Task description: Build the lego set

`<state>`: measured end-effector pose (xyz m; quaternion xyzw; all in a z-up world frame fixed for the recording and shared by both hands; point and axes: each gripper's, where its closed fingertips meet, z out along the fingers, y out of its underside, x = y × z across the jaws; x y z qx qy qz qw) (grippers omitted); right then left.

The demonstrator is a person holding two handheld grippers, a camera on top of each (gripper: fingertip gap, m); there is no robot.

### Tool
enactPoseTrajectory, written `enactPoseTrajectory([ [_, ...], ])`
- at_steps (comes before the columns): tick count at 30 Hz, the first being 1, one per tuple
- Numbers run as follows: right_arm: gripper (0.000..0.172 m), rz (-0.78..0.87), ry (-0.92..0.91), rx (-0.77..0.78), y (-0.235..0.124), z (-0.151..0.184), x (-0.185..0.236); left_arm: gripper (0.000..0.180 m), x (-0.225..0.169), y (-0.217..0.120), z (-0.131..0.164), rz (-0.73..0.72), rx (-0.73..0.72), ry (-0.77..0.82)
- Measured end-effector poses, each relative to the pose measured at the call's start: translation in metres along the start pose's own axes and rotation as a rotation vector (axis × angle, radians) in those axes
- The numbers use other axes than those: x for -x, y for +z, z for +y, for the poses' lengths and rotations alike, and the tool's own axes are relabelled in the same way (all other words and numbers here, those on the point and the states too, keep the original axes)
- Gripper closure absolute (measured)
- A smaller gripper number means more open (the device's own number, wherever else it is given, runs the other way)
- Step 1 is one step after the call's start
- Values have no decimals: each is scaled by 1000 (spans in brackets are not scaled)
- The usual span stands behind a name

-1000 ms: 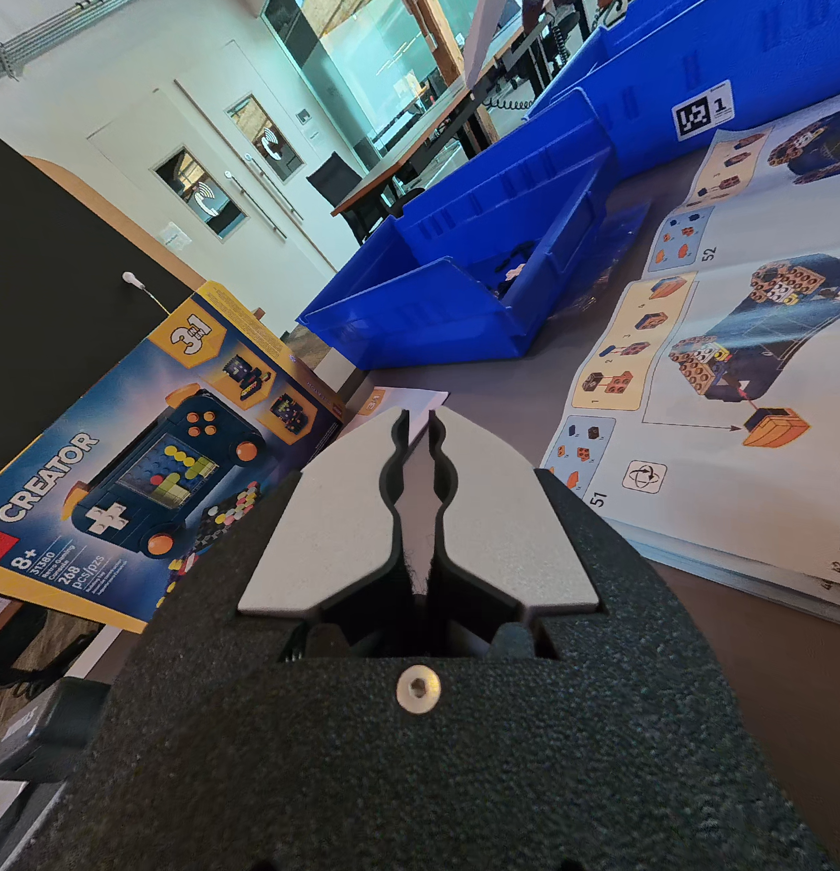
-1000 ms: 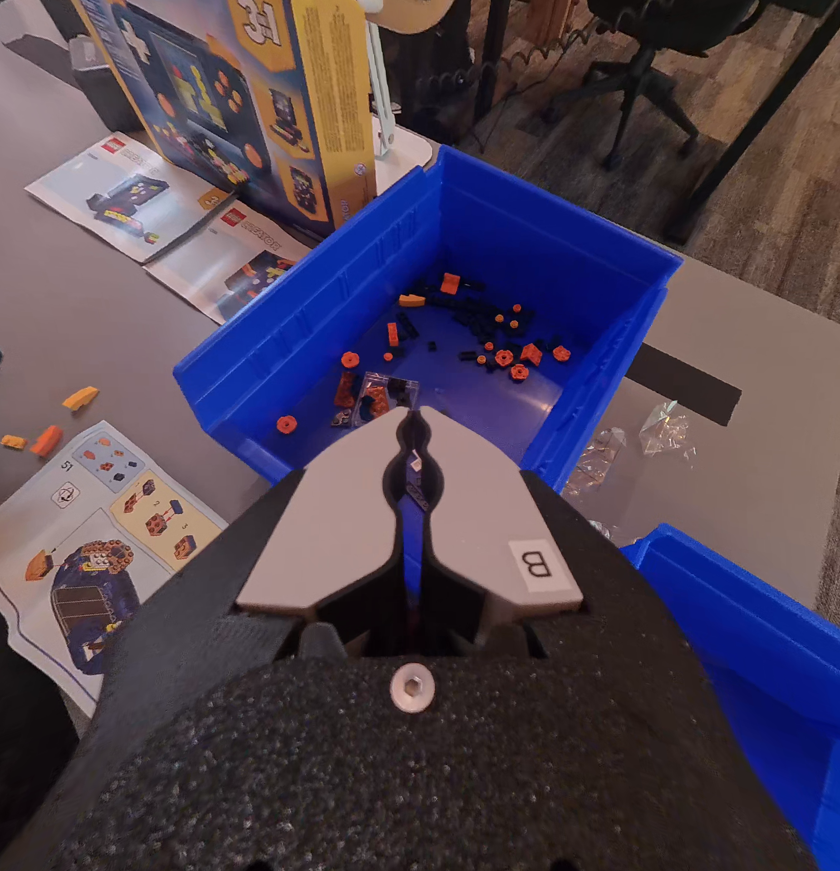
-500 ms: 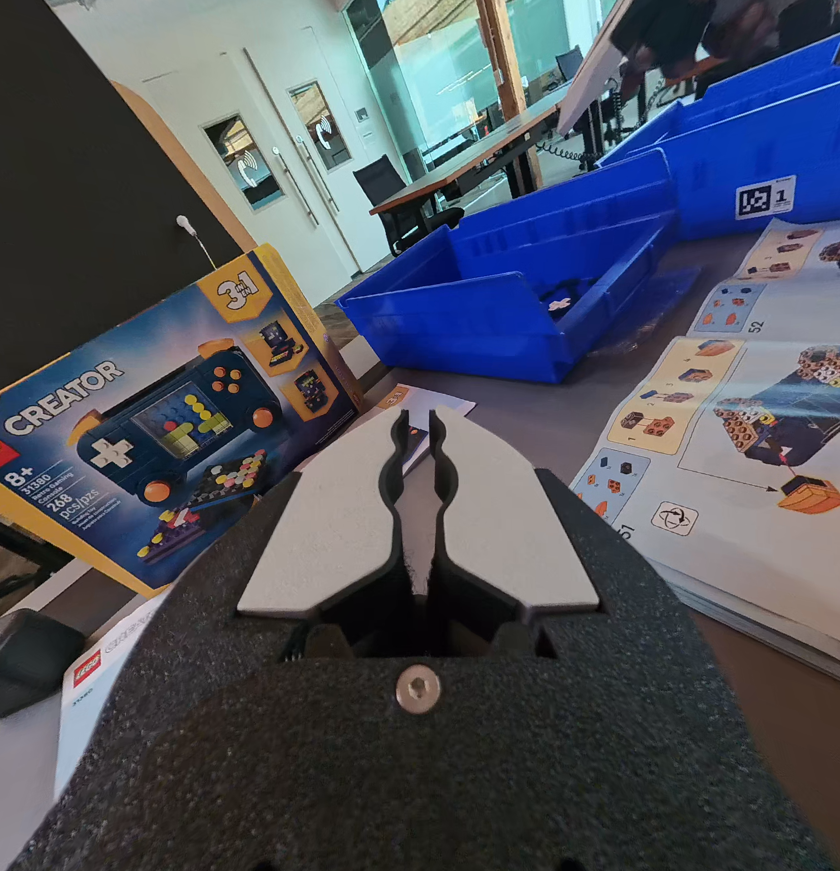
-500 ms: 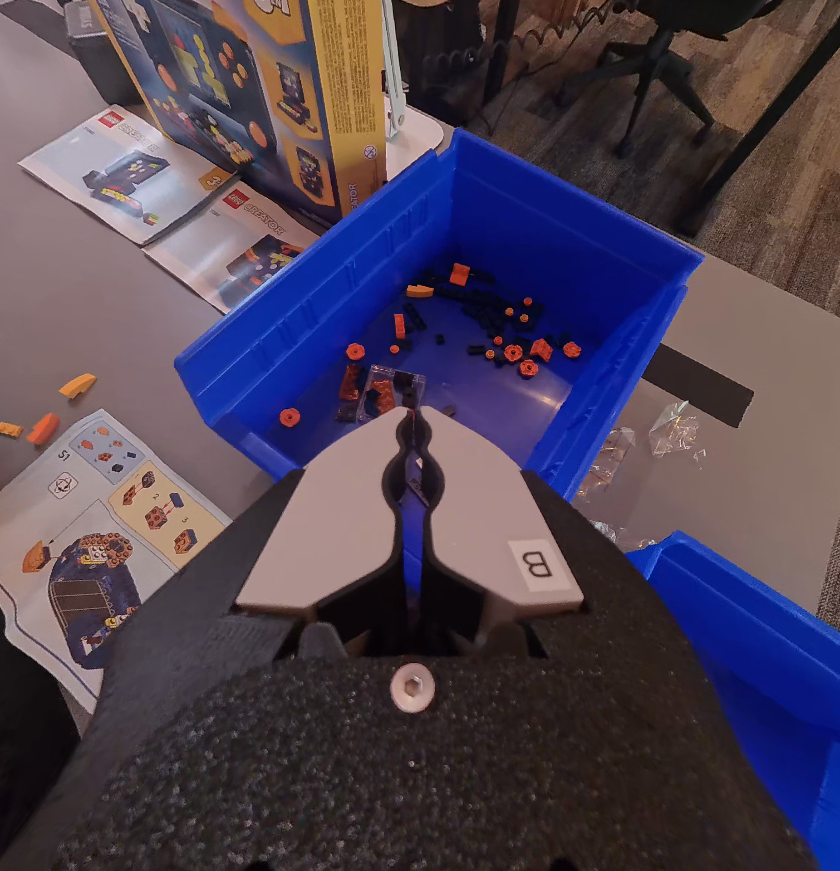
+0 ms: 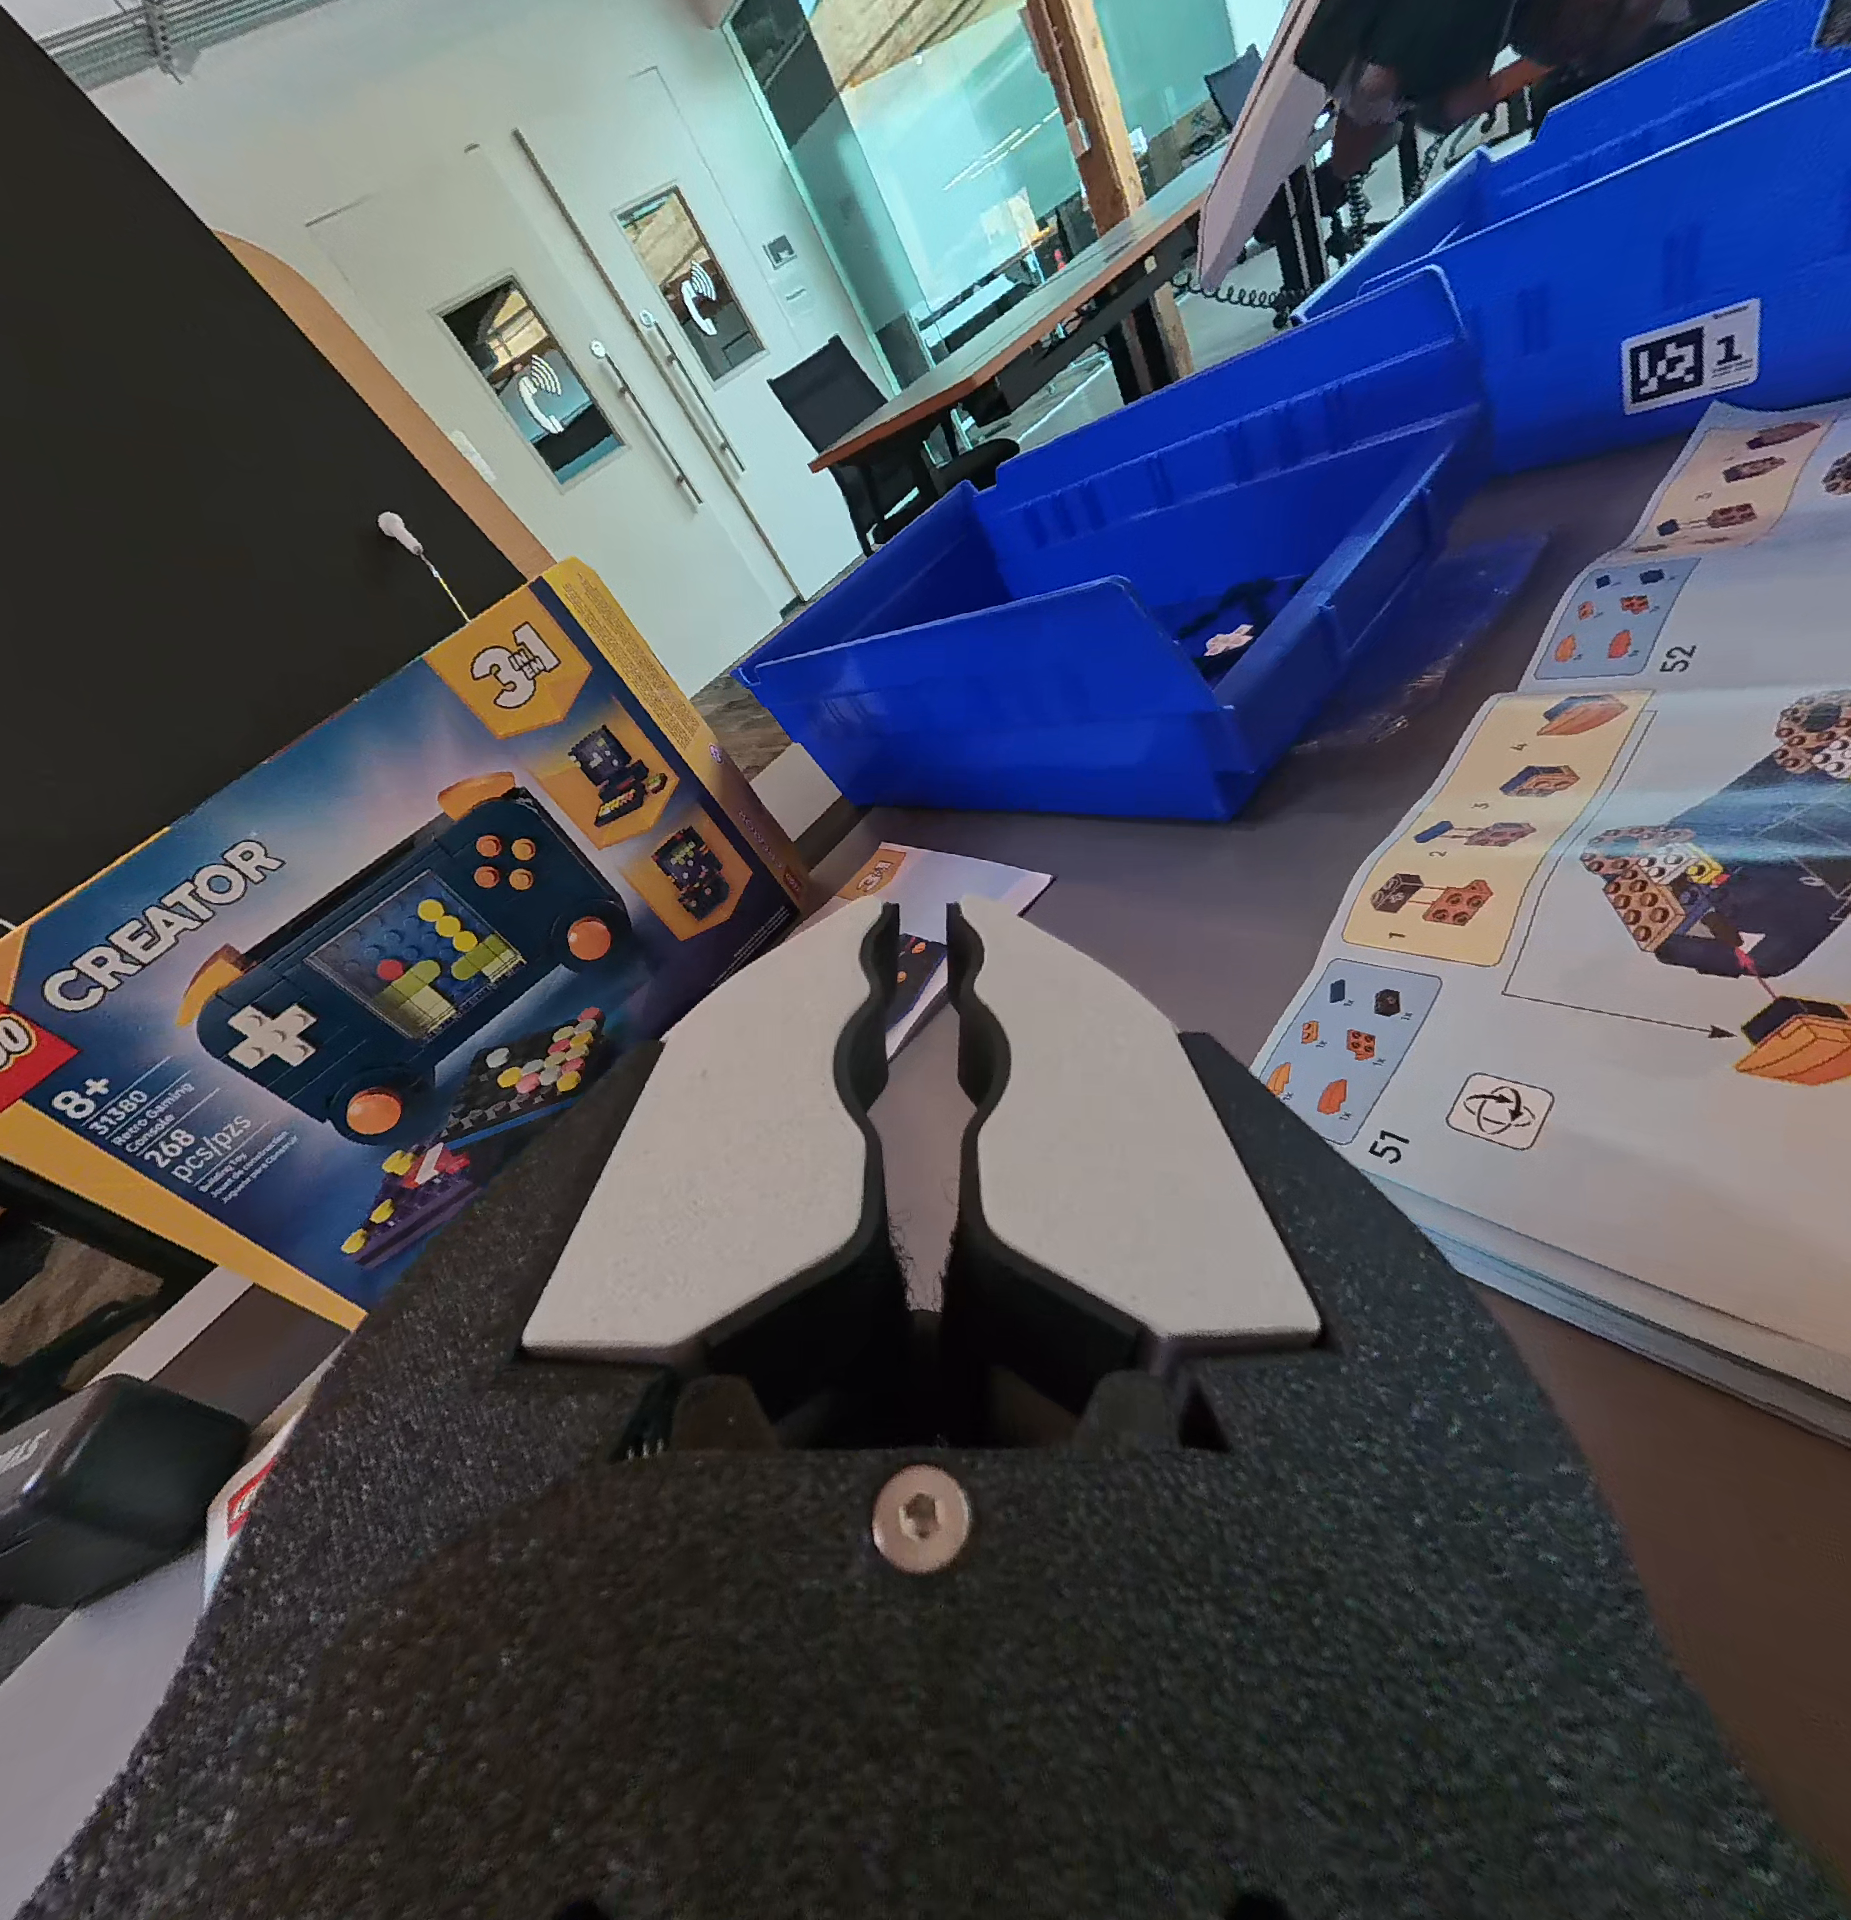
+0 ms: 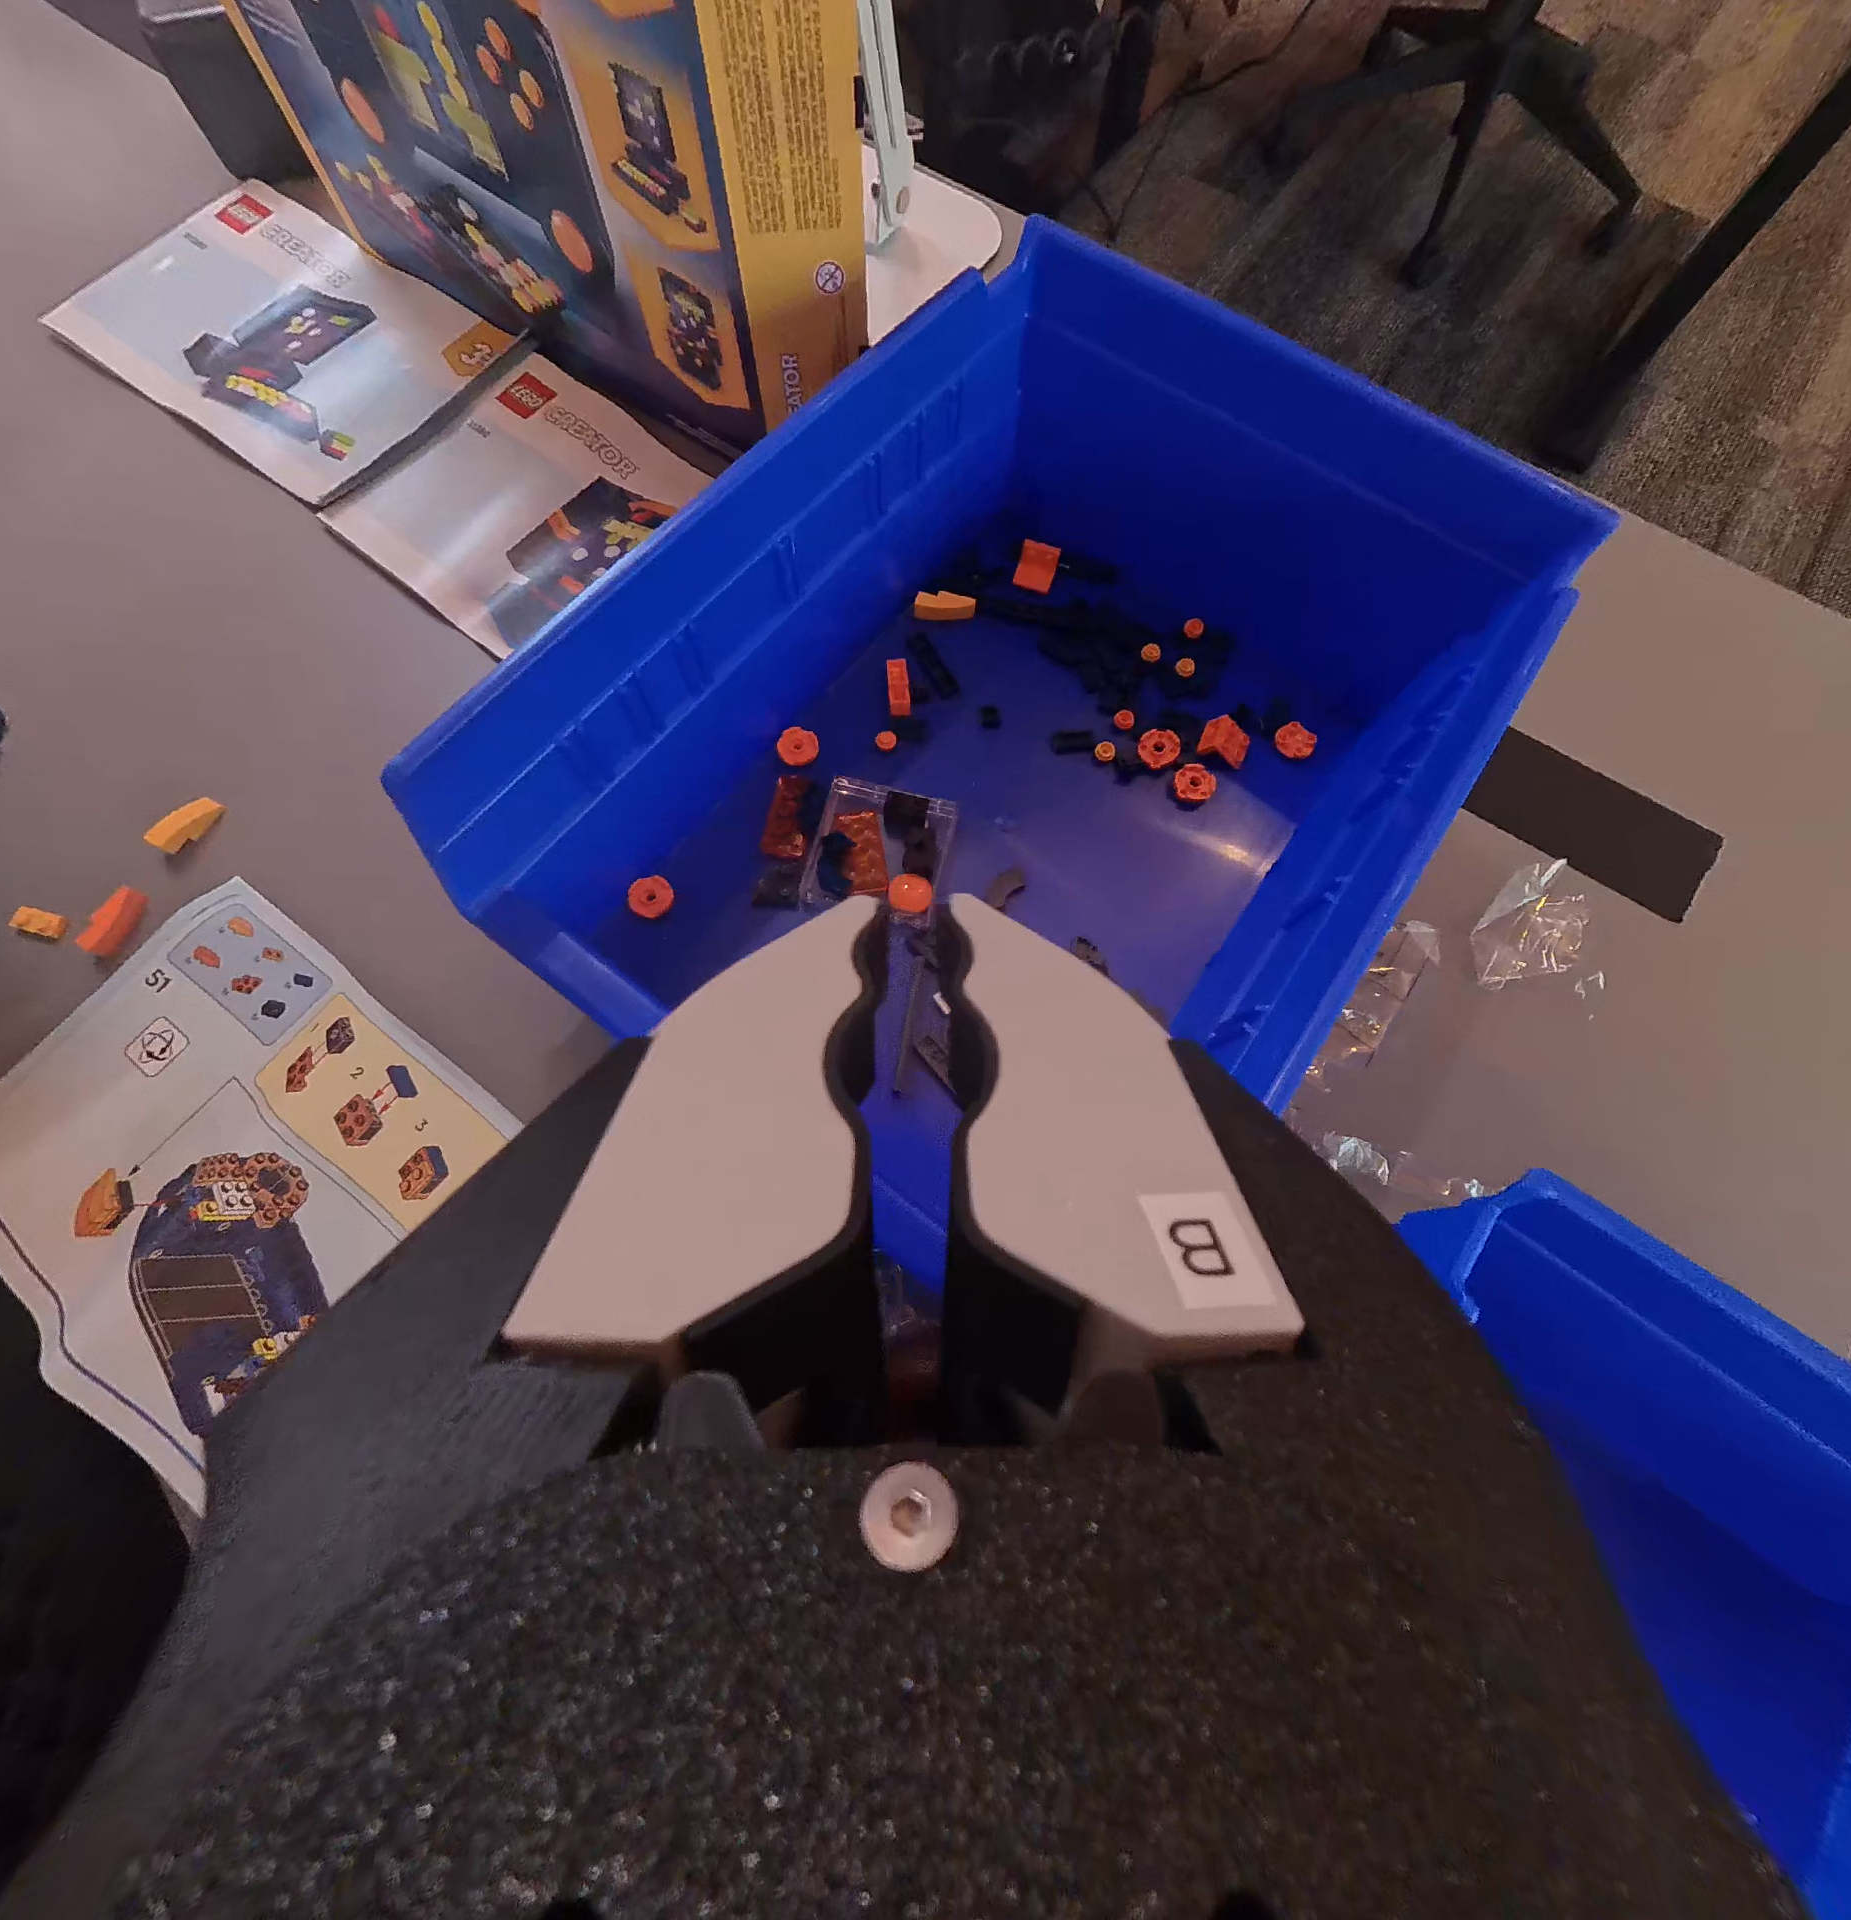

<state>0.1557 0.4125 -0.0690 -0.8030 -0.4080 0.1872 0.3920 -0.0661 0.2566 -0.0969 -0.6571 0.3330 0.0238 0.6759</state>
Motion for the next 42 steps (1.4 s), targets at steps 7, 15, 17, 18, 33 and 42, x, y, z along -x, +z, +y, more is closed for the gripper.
enactPoseTrajectory([
  [7,172,0,-10,12,-1,1,1,173,0,0,1,-3,4,12],
  [15,152,17,26,36,4,-3,8,173,3,1,4,-20,14,16],
  [17,148,28,36,58,11,-4,13,173,3,0,2,-24,11,21],
  [18,146,37,47,67,15,-4,14,173,3,0,1,-24,3,19],
  [33,145,164,307,650,170,13,-84,173,-8,-1,-3,1,-15,58],
  [42,146,255,295,767,182,32,-116,173,-6,2,5,3,9,47],
])
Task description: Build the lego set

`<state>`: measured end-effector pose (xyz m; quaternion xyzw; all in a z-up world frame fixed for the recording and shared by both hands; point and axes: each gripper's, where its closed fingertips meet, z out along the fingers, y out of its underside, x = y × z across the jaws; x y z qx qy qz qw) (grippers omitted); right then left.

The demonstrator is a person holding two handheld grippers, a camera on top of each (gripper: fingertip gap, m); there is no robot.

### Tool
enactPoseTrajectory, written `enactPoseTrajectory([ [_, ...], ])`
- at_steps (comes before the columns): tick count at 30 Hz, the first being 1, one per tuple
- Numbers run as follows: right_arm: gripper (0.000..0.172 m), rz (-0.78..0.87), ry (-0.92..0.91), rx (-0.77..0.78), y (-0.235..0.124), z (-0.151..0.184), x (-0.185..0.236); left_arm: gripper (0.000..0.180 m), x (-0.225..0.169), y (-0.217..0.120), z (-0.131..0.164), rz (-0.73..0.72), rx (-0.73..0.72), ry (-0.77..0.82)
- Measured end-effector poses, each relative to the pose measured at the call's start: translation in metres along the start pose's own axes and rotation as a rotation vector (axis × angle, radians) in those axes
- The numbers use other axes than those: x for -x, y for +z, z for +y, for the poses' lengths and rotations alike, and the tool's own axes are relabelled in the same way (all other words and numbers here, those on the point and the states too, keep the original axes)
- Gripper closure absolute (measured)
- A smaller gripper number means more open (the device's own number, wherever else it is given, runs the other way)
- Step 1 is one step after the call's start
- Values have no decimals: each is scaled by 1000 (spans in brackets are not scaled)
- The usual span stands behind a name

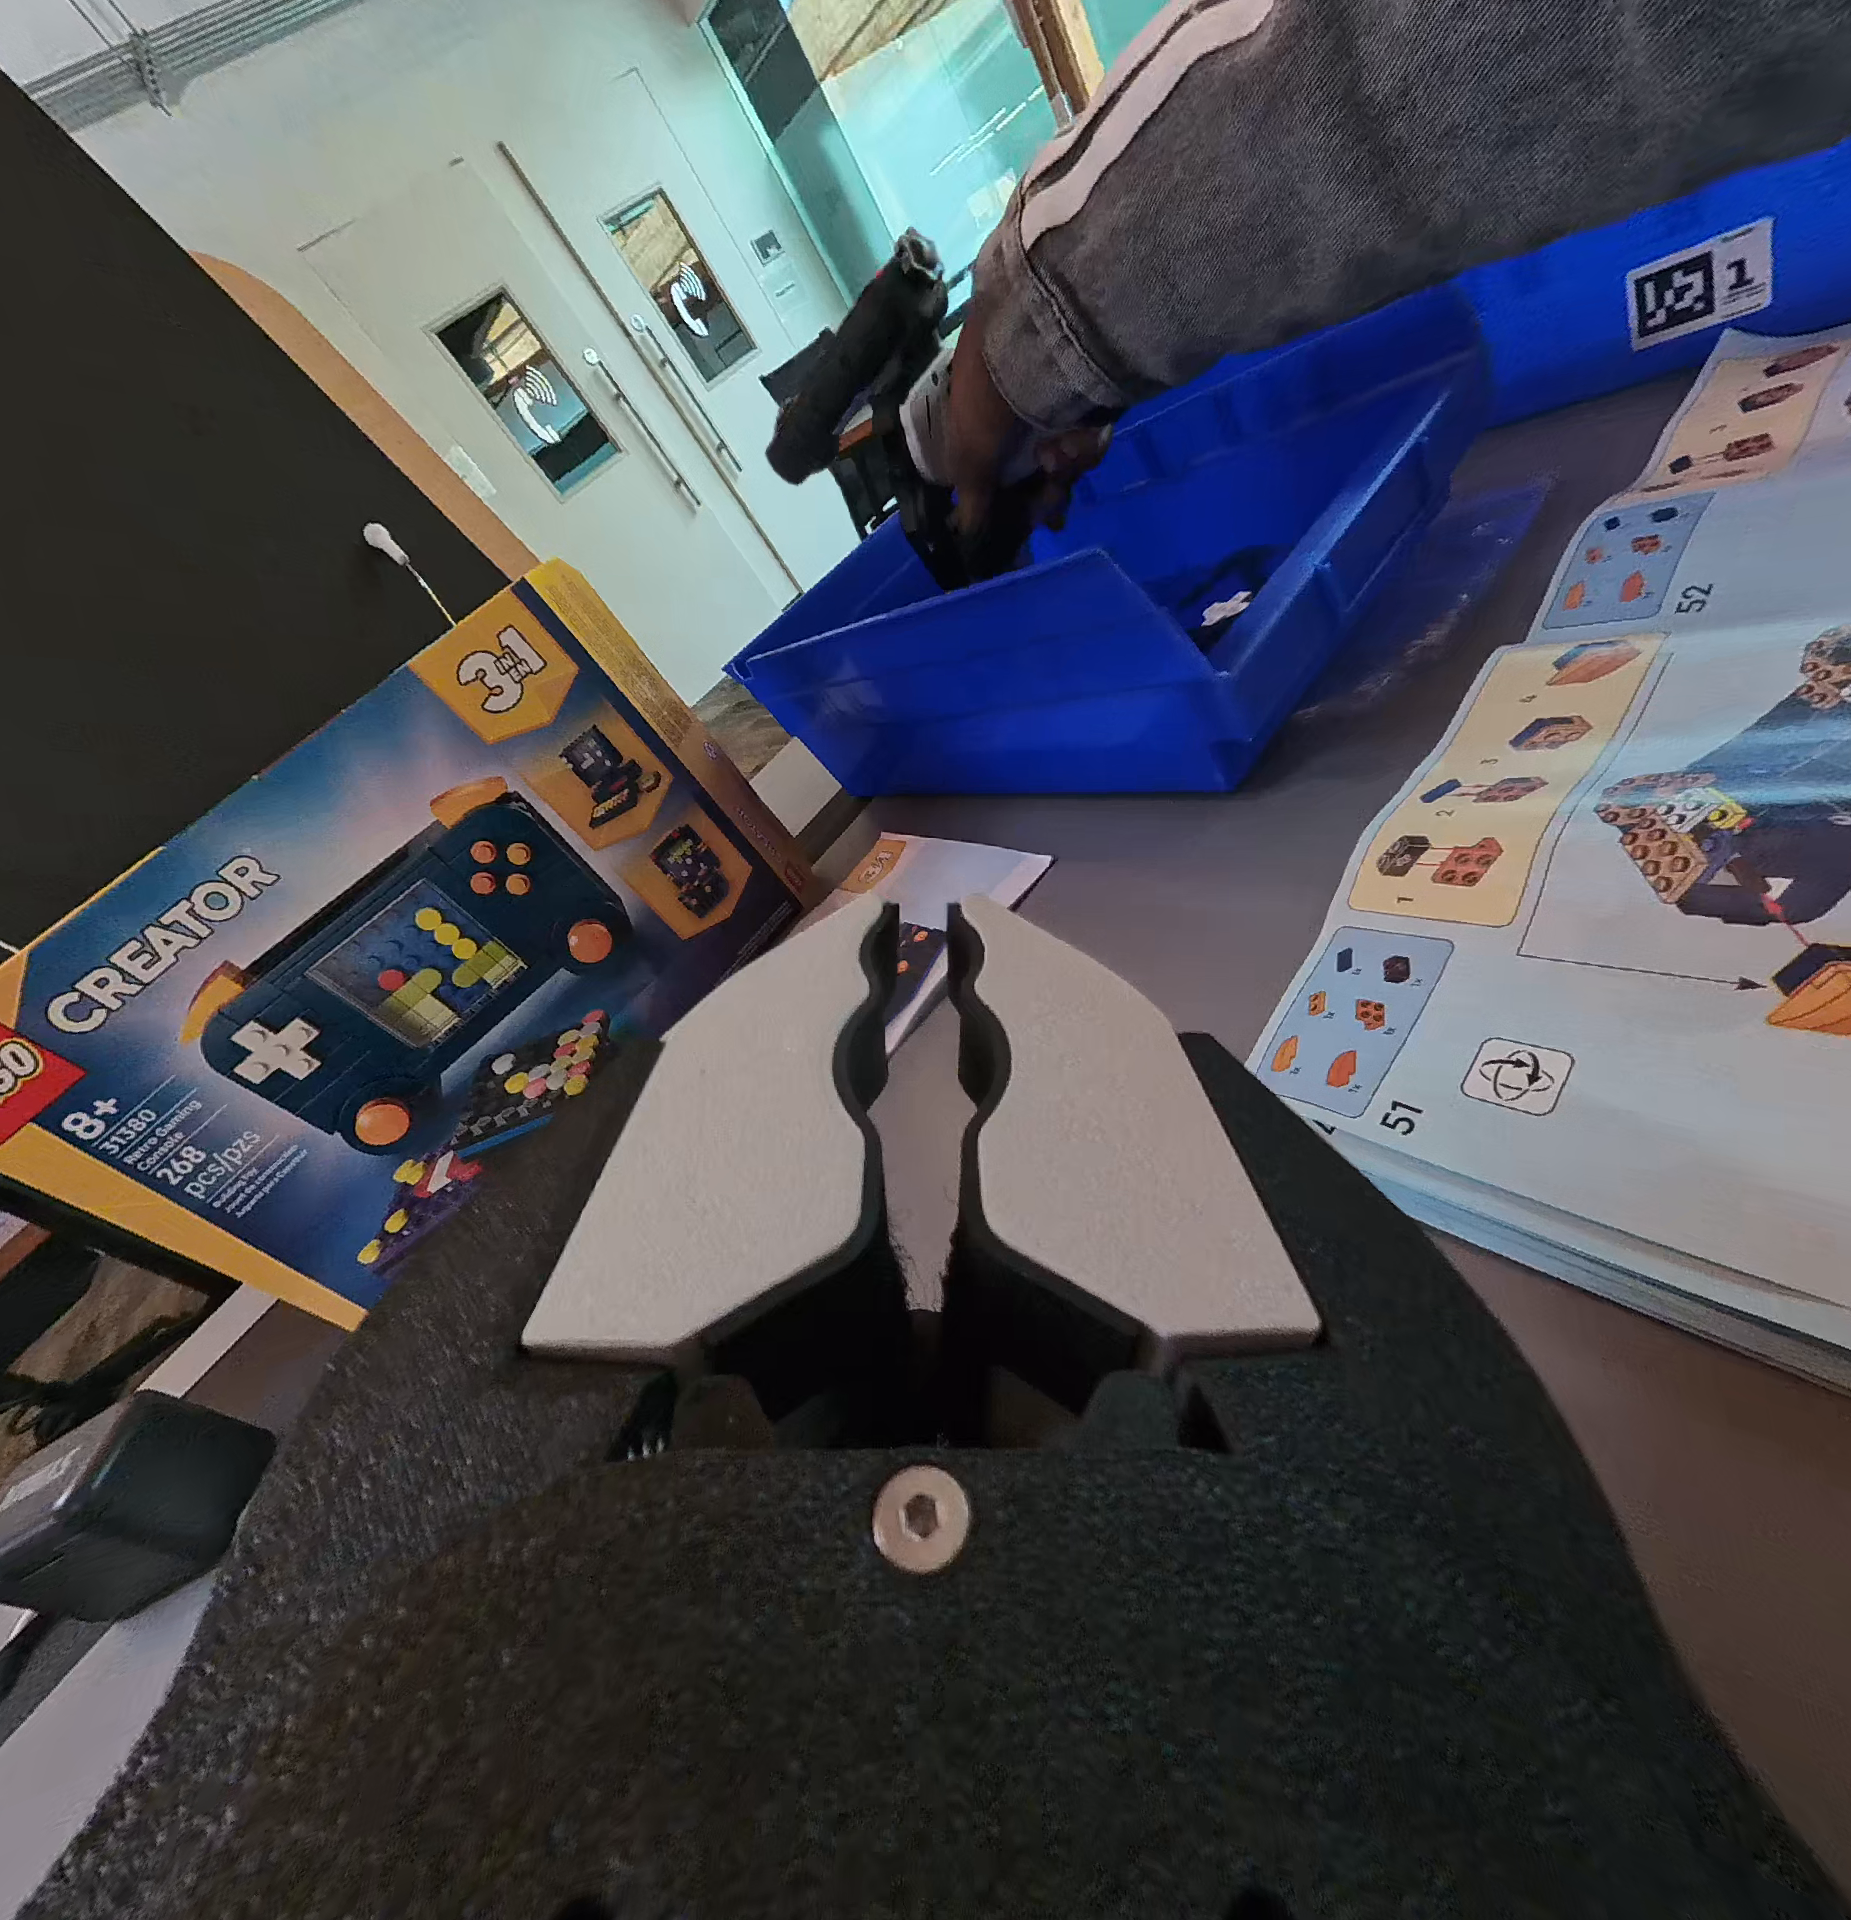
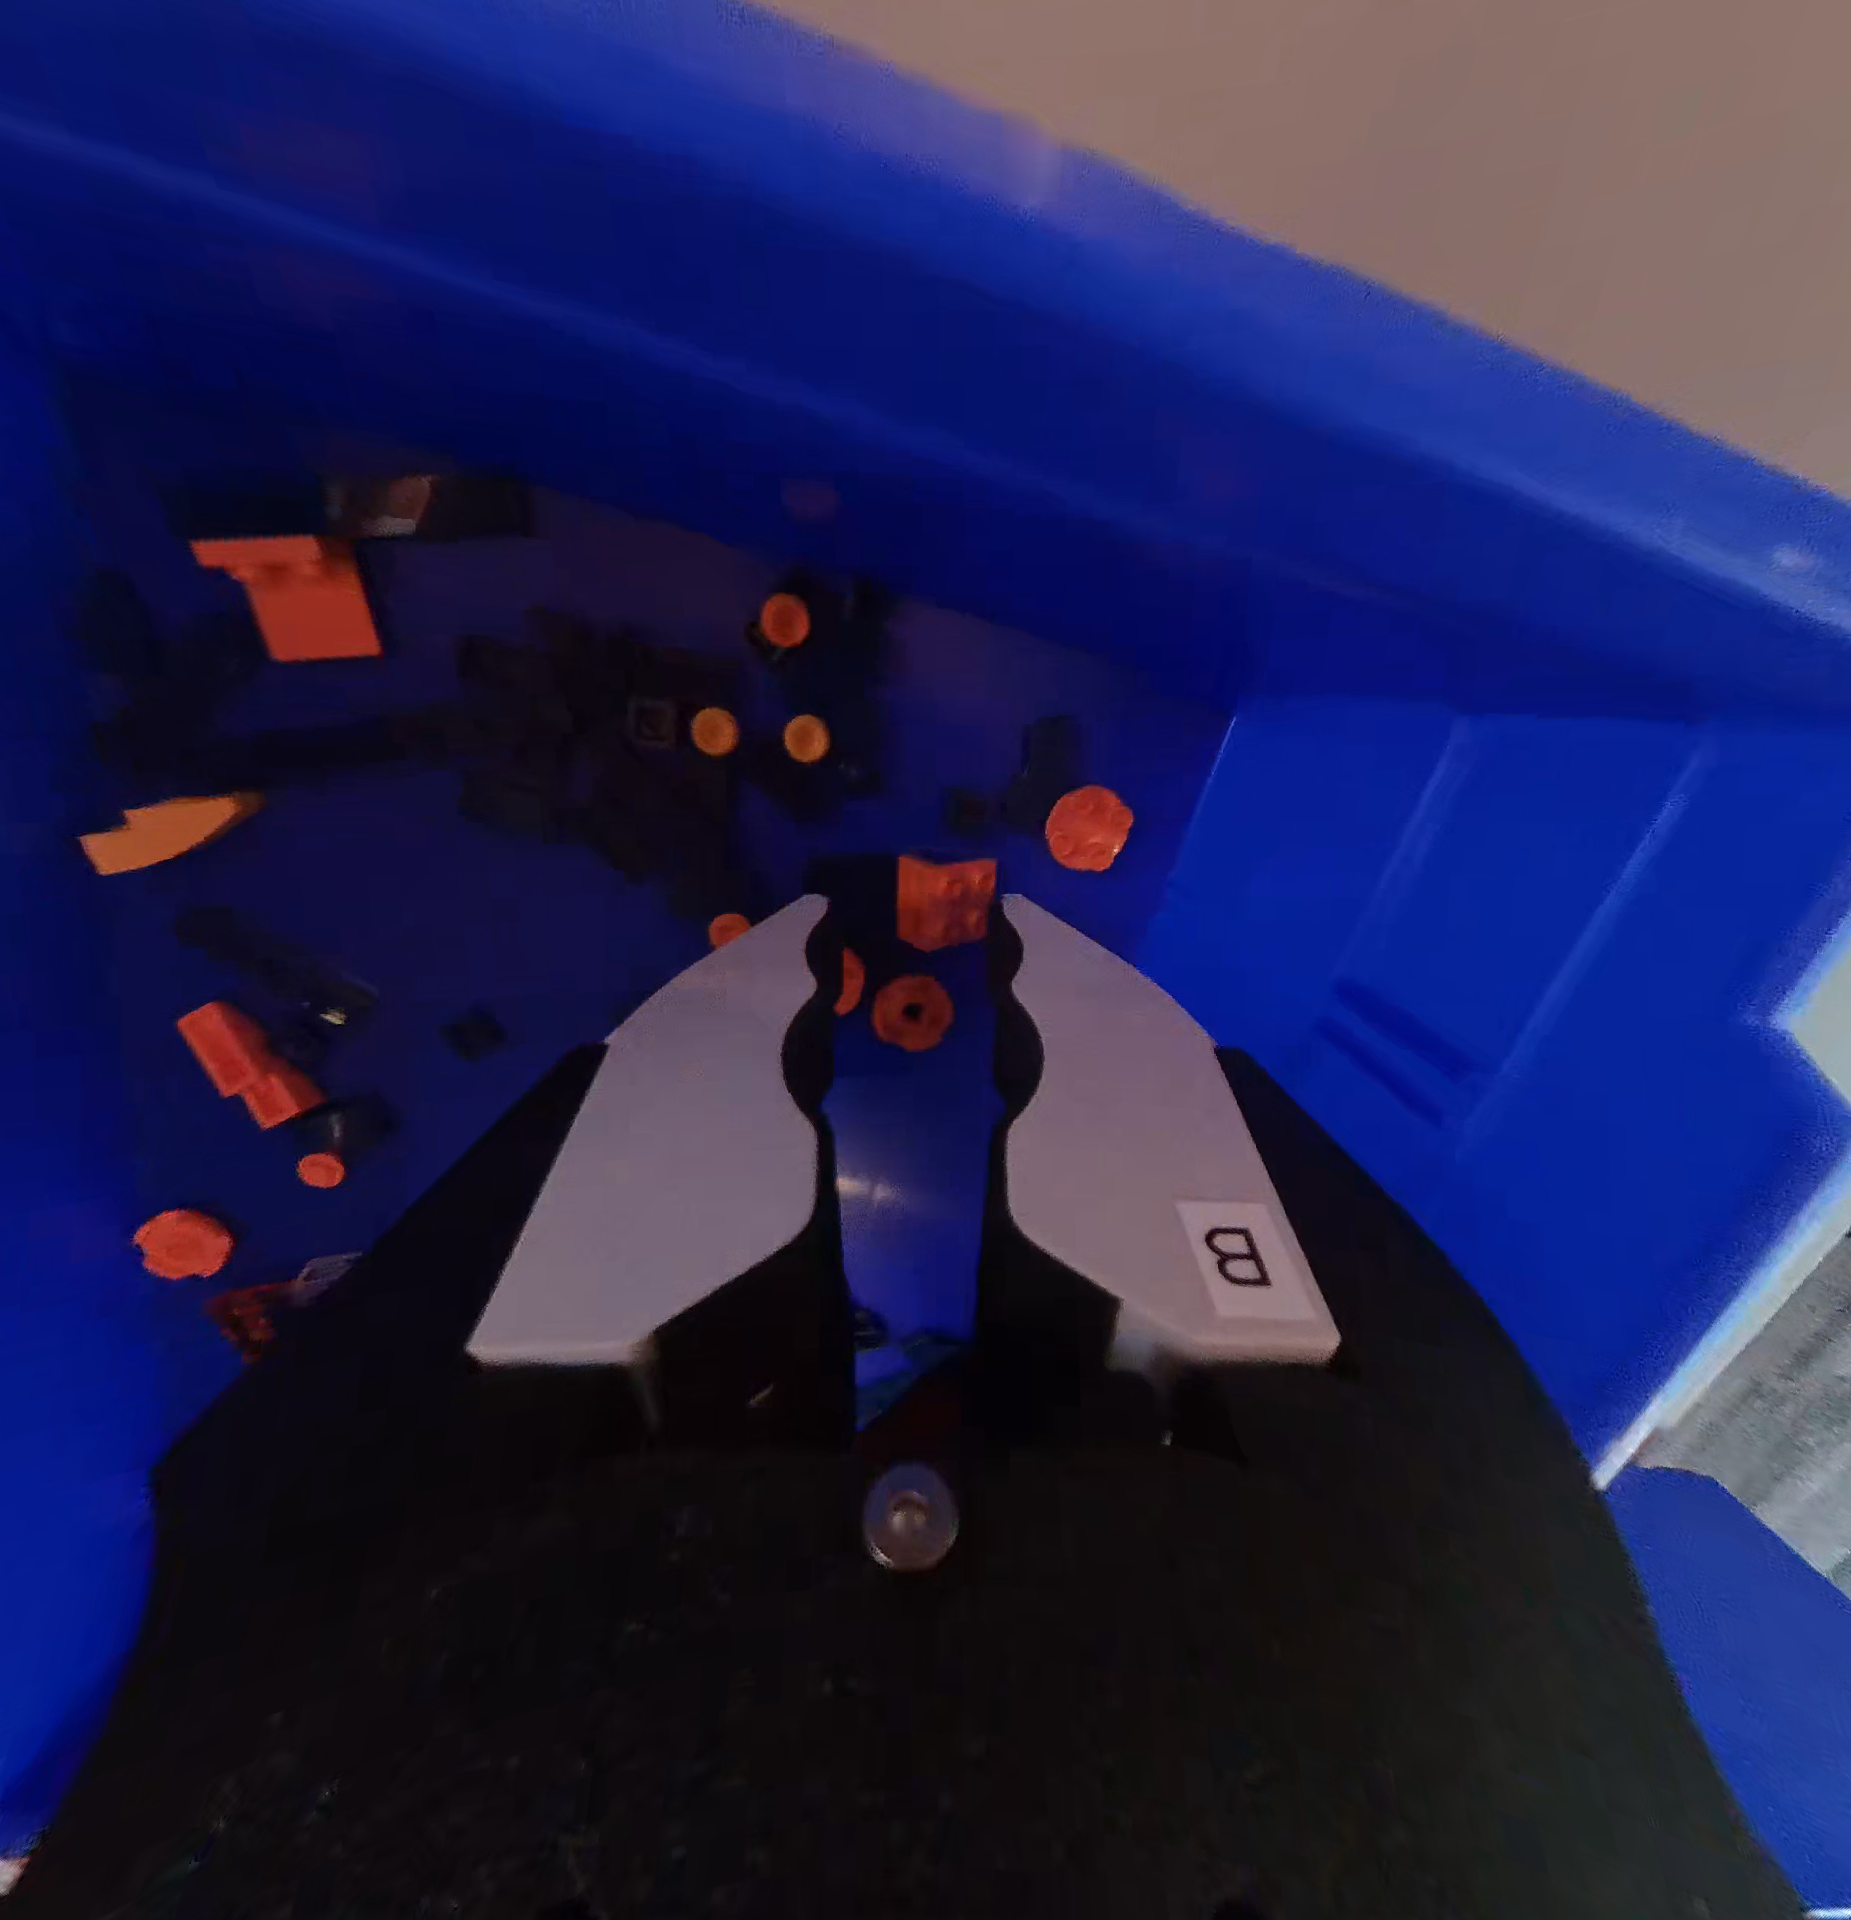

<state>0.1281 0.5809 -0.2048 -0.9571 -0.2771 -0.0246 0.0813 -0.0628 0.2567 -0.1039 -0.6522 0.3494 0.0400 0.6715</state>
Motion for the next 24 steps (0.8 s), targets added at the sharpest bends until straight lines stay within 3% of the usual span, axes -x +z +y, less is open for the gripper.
enactPoseTrajectory([
  [10,162,-13,-33,-55,3,-1,-2,173,0,2,1,1,2,5],
  [17,165,-141,-74,-218,-41,2,22,173,0,3,-2,-6,-13,0],
  [19,165,-301,-75,-344,-69,1,47,173,1,3,-3,-13,-19,-5],
  [20,165,-456,-75,-426,-91,2,70,172,3,2,-4,-21,-27,-14],
  [22,165,-870,-107,-608,-152,17,126,161,7,0,-13,-32,-86,-47],
  [24,166,-1331,-167,-713,-222,57,174,147,9,-8,-33,-26,-219,-91],
])
